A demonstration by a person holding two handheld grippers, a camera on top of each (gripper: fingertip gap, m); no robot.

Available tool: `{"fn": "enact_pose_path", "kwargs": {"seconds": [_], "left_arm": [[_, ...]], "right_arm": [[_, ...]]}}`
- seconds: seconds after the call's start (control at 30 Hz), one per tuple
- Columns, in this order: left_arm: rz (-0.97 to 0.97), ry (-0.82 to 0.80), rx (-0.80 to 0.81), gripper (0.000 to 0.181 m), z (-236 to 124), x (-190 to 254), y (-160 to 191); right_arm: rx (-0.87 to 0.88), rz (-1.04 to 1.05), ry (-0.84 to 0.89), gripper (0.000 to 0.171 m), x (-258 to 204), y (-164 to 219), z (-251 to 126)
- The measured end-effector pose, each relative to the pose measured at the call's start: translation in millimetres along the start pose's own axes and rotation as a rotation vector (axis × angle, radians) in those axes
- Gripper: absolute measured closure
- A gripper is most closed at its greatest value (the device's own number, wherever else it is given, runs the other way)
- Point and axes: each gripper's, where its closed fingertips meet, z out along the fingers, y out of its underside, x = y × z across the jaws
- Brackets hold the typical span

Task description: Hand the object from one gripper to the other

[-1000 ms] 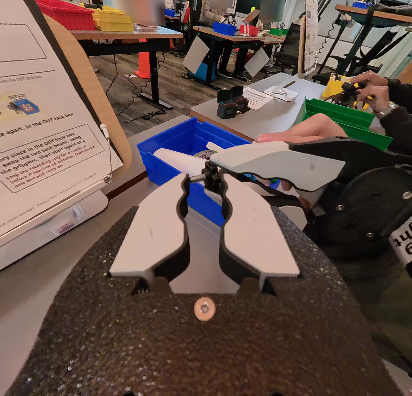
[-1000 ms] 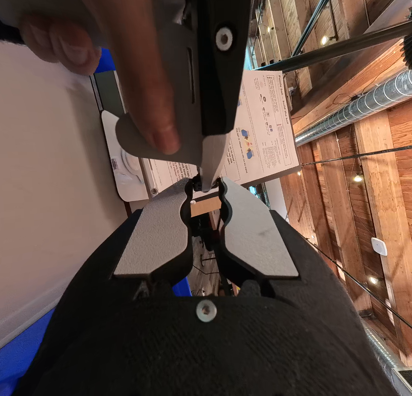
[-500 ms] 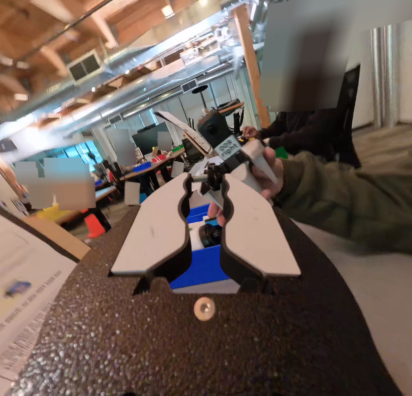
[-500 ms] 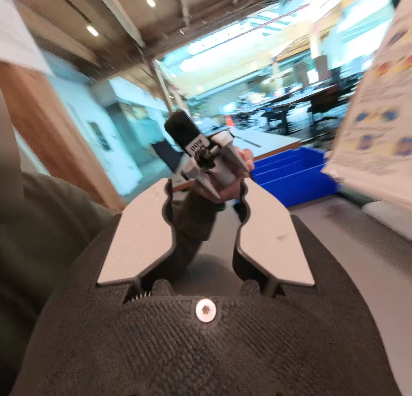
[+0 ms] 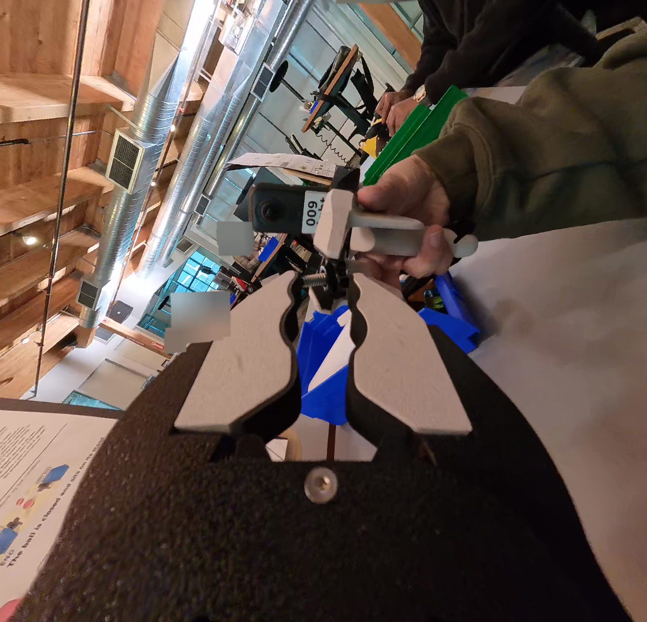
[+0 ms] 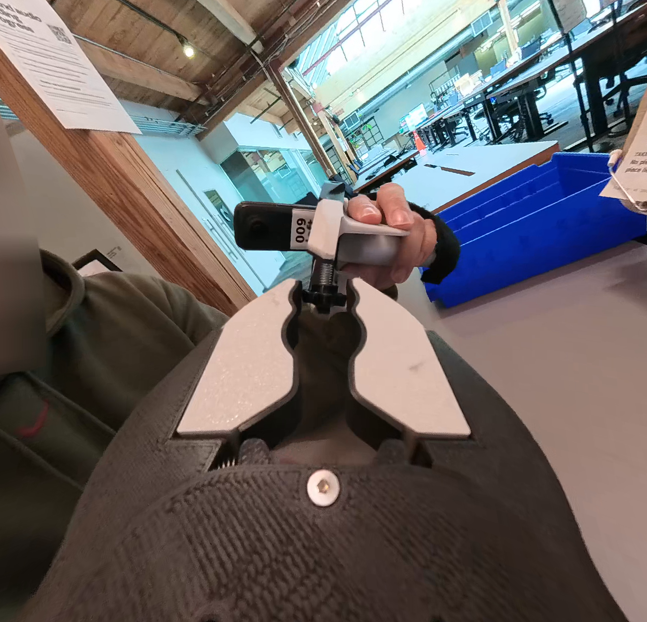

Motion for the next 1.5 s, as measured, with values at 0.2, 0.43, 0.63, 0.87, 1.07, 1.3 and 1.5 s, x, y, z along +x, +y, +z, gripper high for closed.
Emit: {"fn": "enact_pose_path", "kwargs": {"seconds": [0.2,0.43,0.63,0.87,1.07,1.3,1.5], "left_arm": [[0.03,-0.001,-0.043,0.156,1,1,5],[-0.043,-0.082,-0.098,0.154,0,-11,13],[-0.524,-0.084,-0.093,0.143,-6,-24,17],[-1.16,-0.126,-0.029,0.165,-8,-42,25],[-1.249,-0.104,-0.063,0.164,-5,-37,32],[-1.16,-0.08,-0.082,0.175,-7,-34,33],[-0.885,0.006,-0.028,0.176,-18,-27,25]], "right_arm": [[-0.02,-0.022,0.049,0.147,5,2,-5],[-0.016,-0.226,0.153,0.148,12,-8,-4],[-0.129,-0.765,0.594,0.148,41,-22,-19],[-0.159,-1.203,0.824,0.148,46,-35,-10],[-0.26,-1.32,0.899,0.148,52,-31,-6],[-0.252,-1.298,0.89,0.148,52,-30,-3],[-0.092,-0.818,0.474,0.121,25,-13,11]]}}
